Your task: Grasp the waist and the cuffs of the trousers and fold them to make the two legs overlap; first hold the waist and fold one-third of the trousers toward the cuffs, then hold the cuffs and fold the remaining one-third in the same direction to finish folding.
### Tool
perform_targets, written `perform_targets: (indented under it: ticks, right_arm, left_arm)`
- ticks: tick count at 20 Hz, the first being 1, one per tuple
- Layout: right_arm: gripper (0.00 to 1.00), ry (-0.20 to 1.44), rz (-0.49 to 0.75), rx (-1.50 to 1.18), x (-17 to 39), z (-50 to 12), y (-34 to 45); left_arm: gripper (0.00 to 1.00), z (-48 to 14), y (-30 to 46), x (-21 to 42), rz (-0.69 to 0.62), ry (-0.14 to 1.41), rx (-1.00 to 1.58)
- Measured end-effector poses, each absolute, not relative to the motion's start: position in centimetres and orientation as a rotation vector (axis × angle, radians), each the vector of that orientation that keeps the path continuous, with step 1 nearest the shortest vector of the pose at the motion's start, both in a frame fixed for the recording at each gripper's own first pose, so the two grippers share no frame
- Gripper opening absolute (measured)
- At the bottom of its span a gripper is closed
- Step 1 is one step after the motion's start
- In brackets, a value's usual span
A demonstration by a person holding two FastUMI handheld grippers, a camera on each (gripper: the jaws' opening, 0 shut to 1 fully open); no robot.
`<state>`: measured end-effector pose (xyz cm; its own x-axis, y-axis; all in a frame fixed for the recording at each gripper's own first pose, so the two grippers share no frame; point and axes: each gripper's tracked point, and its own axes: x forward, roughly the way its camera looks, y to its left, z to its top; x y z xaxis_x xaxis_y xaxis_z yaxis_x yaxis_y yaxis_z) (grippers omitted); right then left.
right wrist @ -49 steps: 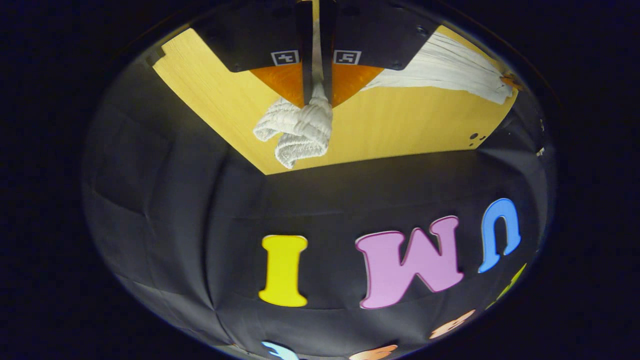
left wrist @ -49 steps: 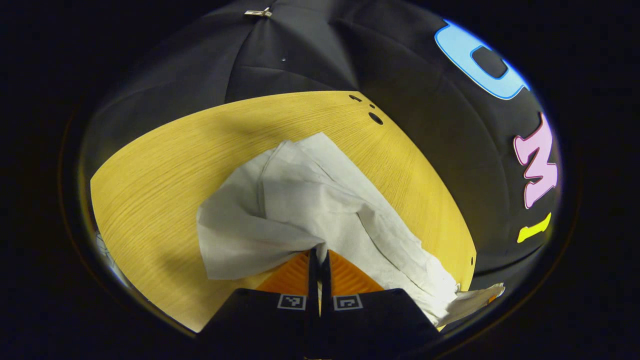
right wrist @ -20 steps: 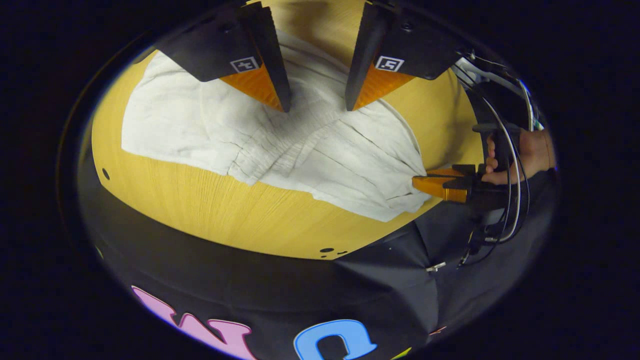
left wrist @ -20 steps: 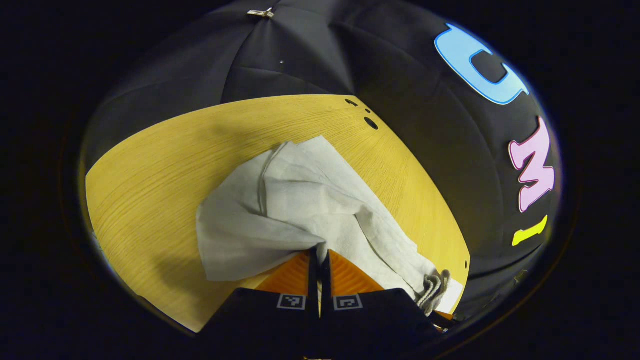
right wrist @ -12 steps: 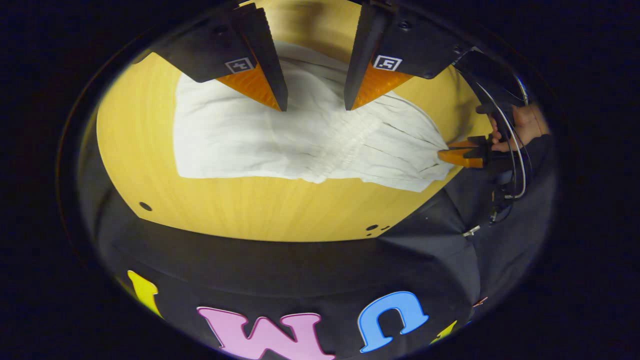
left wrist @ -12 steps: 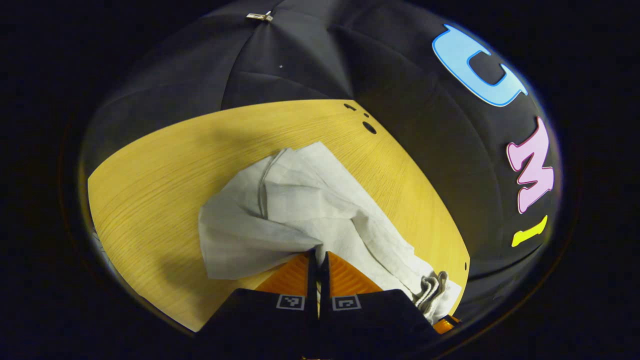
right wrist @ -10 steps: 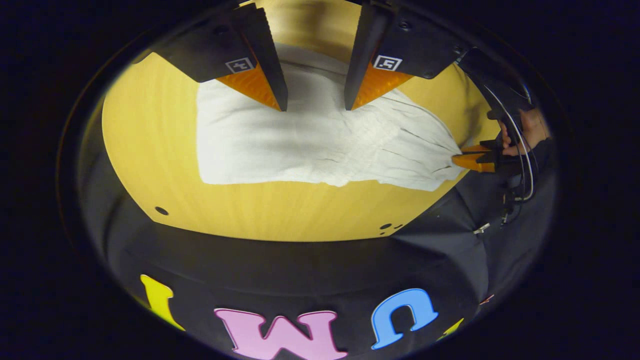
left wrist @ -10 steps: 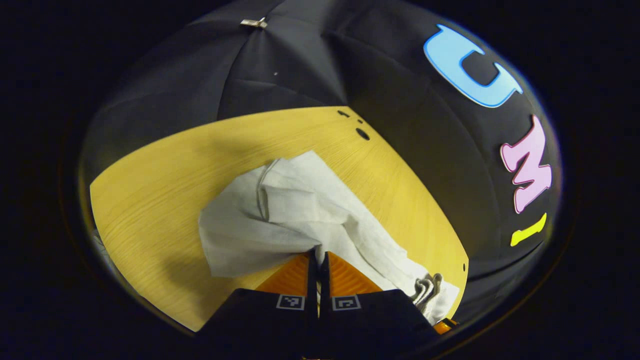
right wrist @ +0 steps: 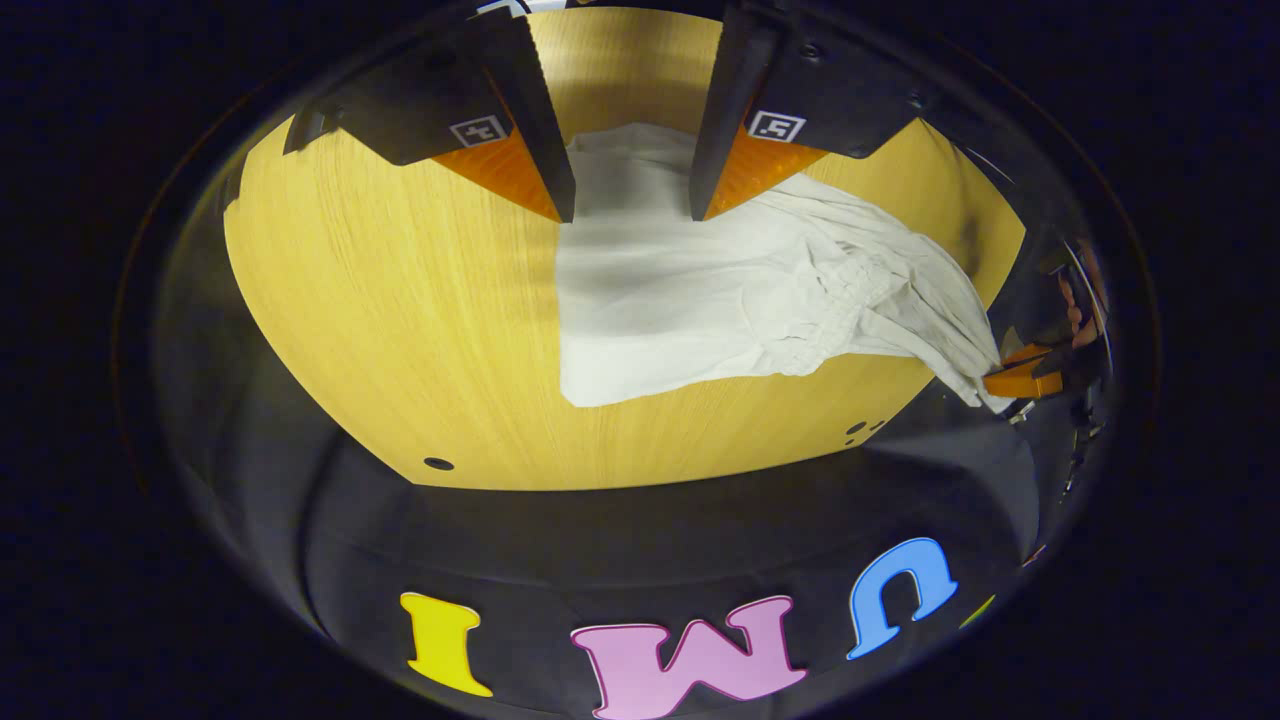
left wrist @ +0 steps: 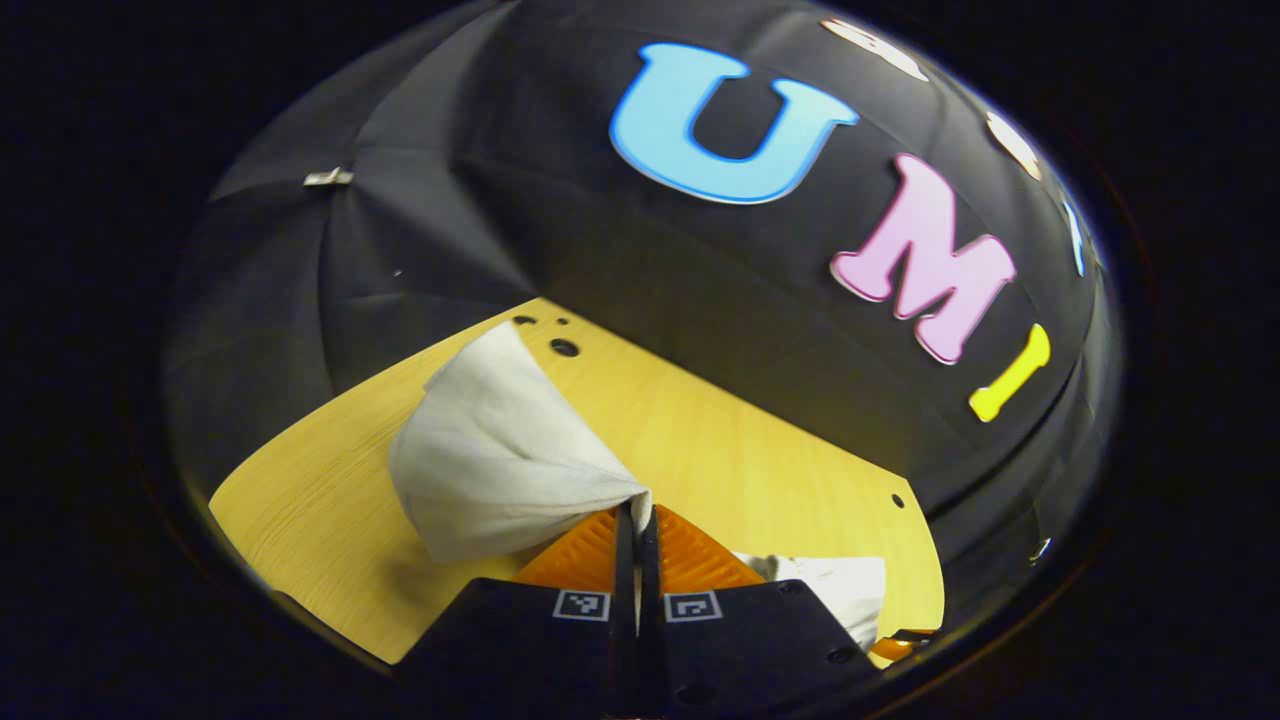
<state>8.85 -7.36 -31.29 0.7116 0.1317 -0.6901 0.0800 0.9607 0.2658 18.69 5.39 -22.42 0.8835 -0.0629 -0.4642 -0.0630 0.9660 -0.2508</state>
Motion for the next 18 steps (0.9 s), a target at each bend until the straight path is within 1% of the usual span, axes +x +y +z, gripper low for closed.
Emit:
perform_targets:
  ticks: [4, 8, 11, 14, 18]
  right_arm:
    - [0.72, 0.761, -0.017, 0.298, 9.0, -30.9, -10.2]
    - [0.72, 0.756, -0.058, 0.3, 8.9, -30.9, -12.9]
    - [0.72, 0.757, -0.095, 0.313, 8.5, -31.3, -14.8]
    - [0.72, 0.763, -0.127, 0.32, 7.8, -31.9, -16.8]
    - [0.72, 0.777, -0.168, 0.34, 6.9, -32.8, -18.8]
  left_arm:
    - [0.05, -21.6, -2.5, 18.6, -0.132, 0.479, -0.195]
    - [0.05, -23.8, -10.3, 17.8, -0.268, 0.517, -0.105]
    - [0.05, -26.6, -14.8, 16.6, -0.354, 0.554, -0.013]
    - [0.06, -30.3, -17.5, 15.4, -0.407, 0.611, 0.053]
    - [0.05, -35.5, -18.5, 13.5, -0.421, 0.707, 0.106]
